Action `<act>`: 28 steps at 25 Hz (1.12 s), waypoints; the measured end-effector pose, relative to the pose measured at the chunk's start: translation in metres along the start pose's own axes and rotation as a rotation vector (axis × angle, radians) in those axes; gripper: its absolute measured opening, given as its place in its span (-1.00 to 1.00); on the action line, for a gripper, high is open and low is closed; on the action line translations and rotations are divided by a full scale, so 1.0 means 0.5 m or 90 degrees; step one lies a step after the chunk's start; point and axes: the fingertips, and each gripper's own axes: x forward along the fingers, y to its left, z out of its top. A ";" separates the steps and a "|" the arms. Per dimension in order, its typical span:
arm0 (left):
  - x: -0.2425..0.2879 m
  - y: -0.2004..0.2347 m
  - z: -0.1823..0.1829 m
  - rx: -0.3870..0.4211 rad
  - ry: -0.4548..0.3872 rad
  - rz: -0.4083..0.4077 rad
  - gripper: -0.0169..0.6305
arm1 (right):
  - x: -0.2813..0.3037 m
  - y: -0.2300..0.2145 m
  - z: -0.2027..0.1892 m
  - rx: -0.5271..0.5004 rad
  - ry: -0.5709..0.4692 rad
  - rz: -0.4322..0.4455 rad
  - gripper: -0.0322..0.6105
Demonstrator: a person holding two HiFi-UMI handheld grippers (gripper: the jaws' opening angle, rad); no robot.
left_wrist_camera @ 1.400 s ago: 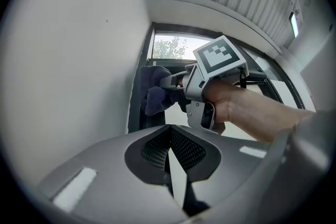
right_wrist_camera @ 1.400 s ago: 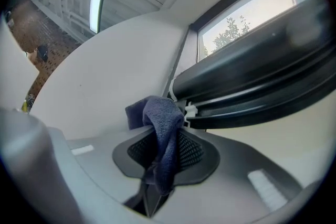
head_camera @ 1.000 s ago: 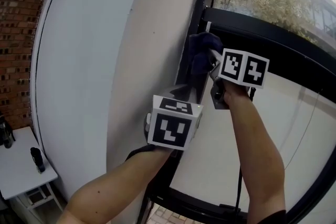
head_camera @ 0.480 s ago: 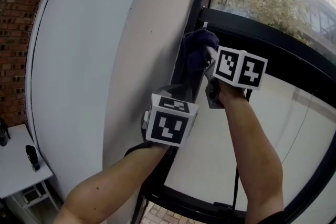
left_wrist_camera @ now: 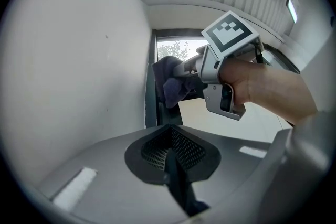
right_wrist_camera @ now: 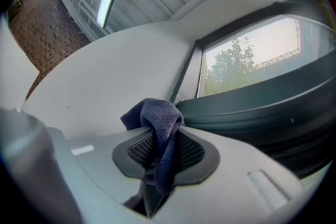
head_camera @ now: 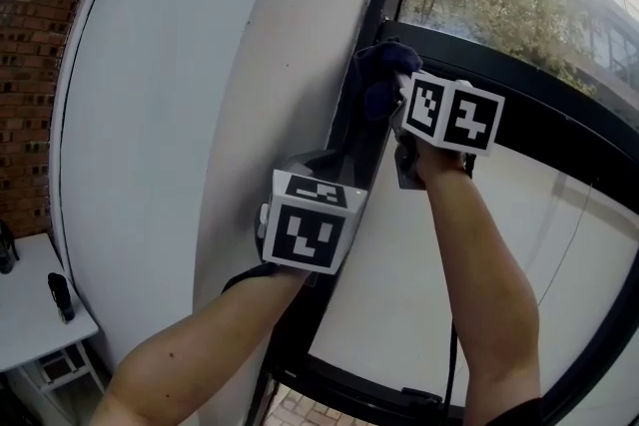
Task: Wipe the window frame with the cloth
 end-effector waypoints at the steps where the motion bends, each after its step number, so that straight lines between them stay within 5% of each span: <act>1: 0.002 0.006 0.003 -0.005 0.000 0.003 -0.97 | 0.006 -0.007 -0.001 0.006 0.001 -0.004 -0.65; 9: 0.024 0.008 -0.008 -0.022 0.004 -0.001 -0.97 | 0.011 -0.022 -0.010 0.000 -0.001 -0.006 -0.65; 13: 0.038 -0.032 -0.022 -0.057 0.015 -0.031 -0.97 | -0.016 -0.046 -0.009 0.003 0.002 -0.015 -0.65; 28: 0.063 -0.219 0.019 -0.063 -0.011 -0.164 -0.97 | -0.167 -0.211 0.007 -0.010 0.019 -0.110 -0.65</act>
